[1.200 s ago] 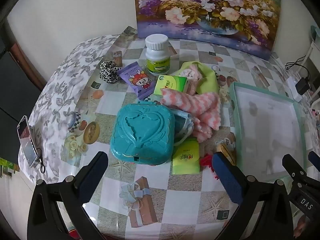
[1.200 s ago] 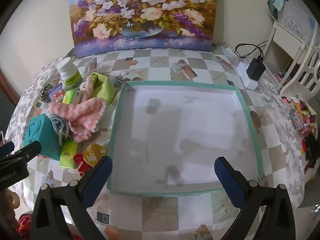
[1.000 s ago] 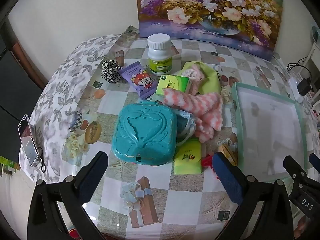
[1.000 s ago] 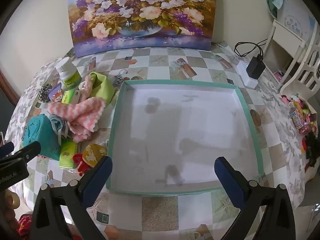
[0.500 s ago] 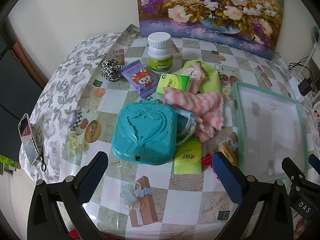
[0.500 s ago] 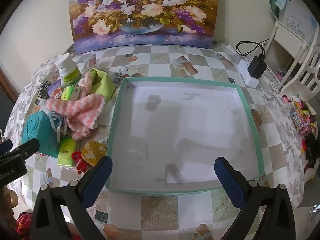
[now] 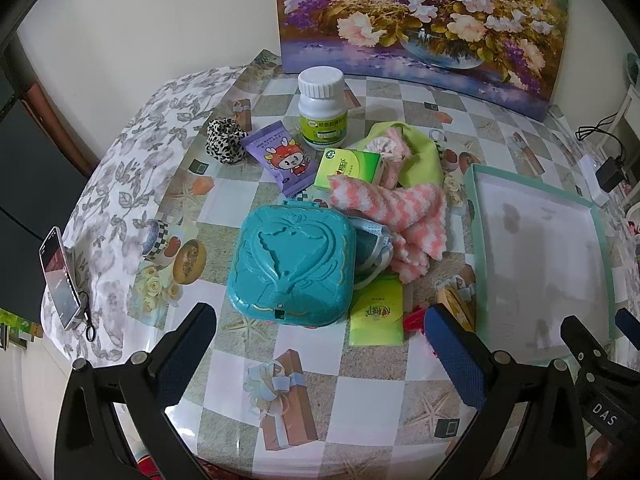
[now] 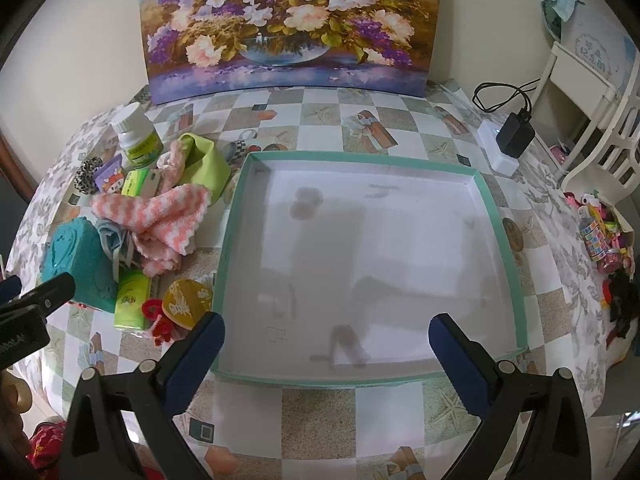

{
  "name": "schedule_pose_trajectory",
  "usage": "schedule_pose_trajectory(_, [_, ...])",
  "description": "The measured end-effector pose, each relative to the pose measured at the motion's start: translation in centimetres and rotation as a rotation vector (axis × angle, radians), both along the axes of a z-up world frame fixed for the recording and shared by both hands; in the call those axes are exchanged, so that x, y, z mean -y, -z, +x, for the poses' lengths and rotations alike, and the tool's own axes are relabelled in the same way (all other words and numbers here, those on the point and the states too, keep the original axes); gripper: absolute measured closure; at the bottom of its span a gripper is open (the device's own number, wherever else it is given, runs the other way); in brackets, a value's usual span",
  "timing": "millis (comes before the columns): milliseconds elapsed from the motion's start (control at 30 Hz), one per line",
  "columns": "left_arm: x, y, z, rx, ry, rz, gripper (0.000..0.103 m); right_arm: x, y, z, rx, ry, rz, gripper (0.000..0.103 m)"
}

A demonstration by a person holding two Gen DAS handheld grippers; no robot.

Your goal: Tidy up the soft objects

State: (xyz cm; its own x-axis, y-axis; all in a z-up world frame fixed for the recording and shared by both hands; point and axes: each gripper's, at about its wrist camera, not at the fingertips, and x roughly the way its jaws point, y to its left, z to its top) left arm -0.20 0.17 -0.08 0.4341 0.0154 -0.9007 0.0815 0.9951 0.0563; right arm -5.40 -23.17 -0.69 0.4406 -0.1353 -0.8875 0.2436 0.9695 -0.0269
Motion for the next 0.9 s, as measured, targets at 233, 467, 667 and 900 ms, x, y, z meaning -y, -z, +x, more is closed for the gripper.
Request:
schedule_pose_trajectory(233, [0.31,-0.83,-0.52,0.012,0.008,0.007,0.0,0.14,-0.09,0.02,-0.008,0.006,0.002,0.0])
schedule_pose_trajectory(467, [0.3,-0.55,-0.23,-0.004,-0.001,0.009,0.0,0.14,0.14,0.08,-0.018,0.006,0.002,0.0])
schedule_pose_trajectory(667, [0.27,-0.28,-0.08,-0.01,-0.004,0.007,0.0,0.03,0.25,0.17,-0.022,0.002,-0.002,0.0])
schedule_pose_trajectory(900, [0.21,0.08,0.19,-0.017,-0.003,0.004,0.0,-0.12,0.29,0.25,-0.026,-0.006,-0.006,0.0])
